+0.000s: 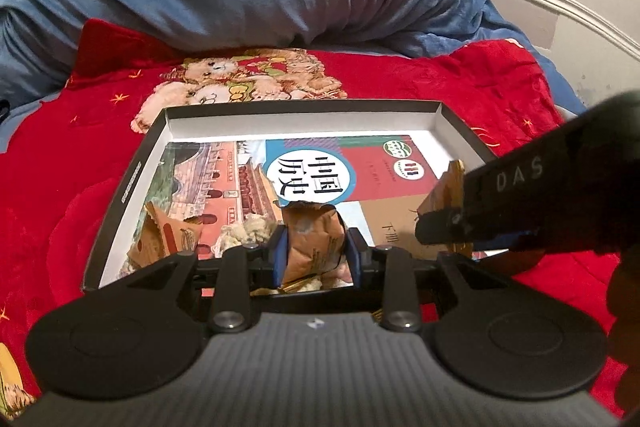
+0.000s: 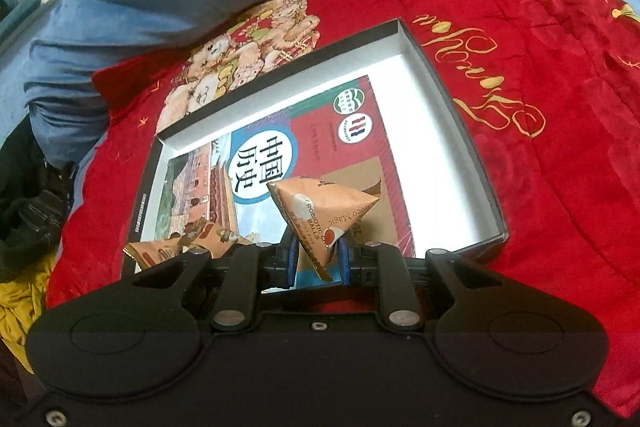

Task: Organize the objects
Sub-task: 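Carry the brown candies in both tools over the black box, then open both tools above the box to drop the brown candies inside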

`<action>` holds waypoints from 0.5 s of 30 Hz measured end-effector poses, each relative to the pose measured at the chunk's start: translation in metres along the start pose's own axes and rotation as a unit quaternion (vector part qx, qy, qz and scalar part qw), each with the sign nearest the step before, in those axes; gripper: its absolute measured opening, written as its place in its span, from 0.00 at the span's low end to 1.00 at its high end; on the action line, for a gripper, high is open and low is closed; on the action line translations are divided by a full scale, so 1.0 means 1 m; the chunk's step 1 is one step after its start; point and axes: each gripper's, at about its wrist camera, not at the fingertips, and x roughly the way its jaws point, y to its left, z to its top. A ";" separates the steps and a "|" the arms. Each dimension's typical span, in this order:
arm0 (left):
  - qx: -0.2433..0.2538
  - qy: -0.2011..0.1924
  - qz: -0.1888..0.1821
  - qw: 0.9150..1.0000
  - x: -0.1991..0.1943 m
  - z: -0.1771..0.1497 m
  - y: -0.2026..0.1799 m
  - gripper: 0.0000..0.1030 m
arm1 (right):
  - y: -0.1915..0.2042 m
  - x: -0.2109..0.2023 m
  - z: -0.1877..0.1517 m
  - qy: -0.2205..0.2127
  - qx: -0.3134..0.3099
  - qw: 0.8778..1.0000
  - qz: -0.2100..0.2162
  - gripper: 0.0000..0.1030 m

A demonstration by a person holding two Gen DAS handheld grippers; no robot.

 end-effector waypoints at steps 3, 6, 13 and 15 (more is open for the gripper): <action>-0.002 0.005 0.002 1.000 0.002 -0.001 0.001 0.37 | 0.001 0.001 -0.003 0.003 -0.004 1.000 -0.007 0.19; -0.005 0.009 0.000 1.000 0.002 -0.001 0.001 0.37 | 0.003 0.001 -0.004 0.004 -0.009 1.000 -0.012 0.19; -0.014 0.017 -0.010 1.000 0.003 -0.001 0.004 0.41 | 0.004 0.001 -0.004 0.004 -0.009 1.000 -0.013 0.19; -0.019 0.019 -0.013 1.000 0.003 -0.001 0.005 0.42 | 0.004 0.001 -0.004 0.005 -0.009 1.000 -0.014 0.19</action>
